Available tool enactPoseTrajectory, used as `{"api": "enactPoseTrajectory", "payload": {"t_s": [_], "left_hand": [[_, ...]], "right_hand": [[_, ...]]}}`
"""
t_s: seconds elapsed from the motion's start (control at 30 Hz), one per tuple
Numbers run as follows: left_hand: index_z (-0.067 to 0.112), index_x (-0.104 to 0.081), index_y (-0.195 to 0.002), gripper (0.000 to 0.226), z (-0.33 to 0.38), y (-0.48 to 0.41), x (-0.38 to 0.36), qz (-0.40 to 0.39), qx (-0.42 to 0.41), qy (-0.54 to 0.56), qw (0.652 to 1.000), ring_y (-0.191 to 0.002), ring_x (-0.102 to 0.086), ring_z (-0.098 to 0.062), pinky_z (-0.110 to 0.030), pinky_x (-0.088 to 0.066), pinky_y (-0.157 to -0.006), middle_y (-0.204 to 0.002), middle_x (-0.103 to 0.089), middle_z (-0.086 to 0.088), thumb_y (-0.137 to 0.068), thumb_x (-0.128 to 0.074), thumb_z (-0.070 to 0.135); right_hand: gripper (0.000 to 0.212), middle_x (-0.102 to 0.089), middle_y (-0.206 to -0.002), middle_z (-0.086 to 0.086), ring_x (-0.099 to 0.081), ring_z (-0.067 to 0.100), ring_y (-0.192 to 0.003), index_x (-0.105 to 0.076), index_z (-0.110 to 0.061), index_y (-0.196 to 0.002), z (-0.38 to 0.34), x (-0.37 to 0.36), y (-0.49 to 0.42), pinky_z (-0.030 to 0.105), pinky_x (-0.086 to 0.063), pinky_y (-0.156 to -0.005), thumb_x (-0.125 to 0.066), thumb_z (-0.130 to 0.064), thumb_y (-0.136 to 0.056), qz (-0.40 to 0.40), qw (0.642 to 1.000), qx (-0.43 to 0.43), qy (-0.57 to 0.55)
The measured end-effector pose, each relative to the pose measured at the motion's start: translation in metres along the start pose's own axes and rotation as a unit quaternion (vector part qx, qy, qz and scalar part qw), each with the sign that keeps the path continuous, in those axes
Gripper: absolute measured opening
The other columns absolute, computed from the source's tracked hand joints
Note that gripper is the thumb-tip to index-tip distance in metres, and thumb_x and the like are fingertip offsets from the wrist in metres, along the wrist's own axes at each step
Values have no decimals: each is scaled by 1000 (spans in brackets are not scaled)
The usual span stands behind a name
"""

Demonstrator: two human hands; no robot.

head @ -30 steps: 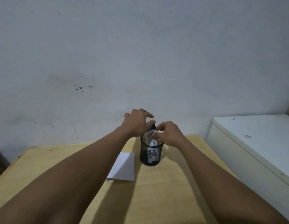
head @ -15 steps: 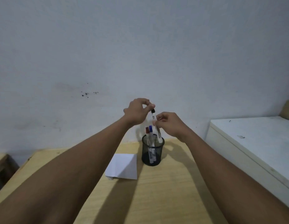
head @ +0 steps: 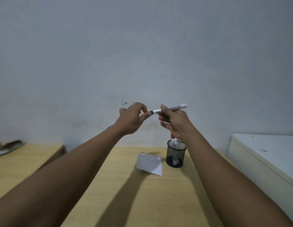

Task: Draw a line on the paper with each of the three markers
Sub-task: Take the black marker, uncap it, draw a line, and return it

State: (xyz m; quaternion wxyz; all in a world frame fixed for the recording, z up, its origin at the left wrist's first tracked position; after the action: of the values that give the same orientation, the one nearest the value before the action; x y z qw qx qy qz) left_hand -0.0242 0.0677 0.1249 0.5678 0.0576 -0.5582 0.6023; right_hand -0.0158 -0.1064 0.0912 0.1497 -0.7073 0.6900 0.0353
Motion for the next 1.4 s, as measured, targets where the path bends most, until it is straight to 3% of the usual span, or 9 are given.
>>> {"api": "enactPoseTrajectory", "payload": {"t_s": [0.2,0.4,0.5,0.57,0.7,0.83,0.93,1.17,1.4], "left_hand": [[29,-70,-100,26,7,15,12,16,-110,-184,977,-104,-53,-13,-46,-24,-93,-106,-70,14,-97,-48,42],[29,-67,-90,32,-30,25,-22,-87,-11,-62,994,-96,-50,-16,-44,-30,-88,-100,-68,11,-100,-40,43],[31,-67,-83,35,-52,36,-51,-135,71,23,988,-79,-53,-18,-43,-35,-88,-95,-69,-4,-99,-40,47],[31,-67,-78,38,-64,46,-67,-165,96,85,978,-78,-54,-21,-41,-39,-84,-96,-69,-10,-98,-40,48],[20,-69,-75,46,-86,62,-90,-203,154,249,934,-90,-58,-12,-35,-42,-89,-103,-72,7,-100,-40,45],[34,-68,-94,35,-106,72,-115,-174,69,-25,982,-105,-48,-10,-46,-26,-96,-112,-64,19,-97,-38,51],[40,-65,-101,34,-110,93,-139,-188,-10,-132,973,-116,-43,-12,-50,-19,-98,-117,-62,23,-96,-34,51],[42,-64,-96,30,-125,118,-159,-180,-45,-175,967,-112,-52,-12,-57,-25,-98,-114,-66,23,-96,-35,51],[42,-63,-97,37,-128,123,-161,-179,-17,-133,975,-116,-50,-11,-53,-23,-100,-127,-60,21,-96,-28,50]], "right_hand": [[14,-71,-72,6,-68,14,-61,-72,-3,-91,16,-18,3,25,-58,-62,-75,-16,-92,-16,1000,3,-16],[17,-71,-73,4,-67,16,-65,-73,-4,-89,38,-13,-1,28,-57,-64,-74,-20,-94,-9,999,9,32],[21,-67,-72,4,-63,15,-64,-71,-7,-84,64,-8,-3,29,-57,-61,-70,-24,-97,25,999,1,46],[24,-65,-72,5,-61,15,-63,-69,-7,-83,82,-6,-7,30,-55,-59,-66,-25,-99,39,998,-5,52],[24,-61,-75,7,-58,14,-60,-67,-8,-86,103,-1,-21,29,-51,-54,-59,-24,-103,56,998,-7,26],[27,-69,-68,1,-61,8,-55,-69,-8,-81,113,7,-36,25,-54,-52,-71,-31,-95,66,990,29,120],[34,-64,-55,-3,-57,11,-48,-70,-3,-80,134,12,-40,23,-50,-49,-82,-35,-84,78,983,33,161],[9,-73,-74,6,-64,22,-72,-76,-18,-85,201,-3,-48,38,-51,-66,-76,-26,-88,-30,990,-39,131],[5,-78,-83,1,-75,20,-77,-76,-22,-91,220,20,-45,37,-61,-69,-79,-24,-87,0,966,-8,258]]}}
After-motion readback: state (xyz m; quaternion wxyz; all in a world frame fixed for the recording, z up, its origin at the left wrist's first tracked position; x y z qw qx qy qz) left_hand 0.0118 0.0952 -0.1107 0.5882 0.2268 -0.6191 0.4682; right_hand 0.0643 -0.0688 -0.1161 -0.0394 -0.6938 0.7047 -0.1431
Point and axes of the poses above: each hand's wrist, its own y-axis away from the middle knuckle, its own x-axis out of the back of the hand, z = x × y, the point moved 7 cm from there along -y, towards the middle knuckle
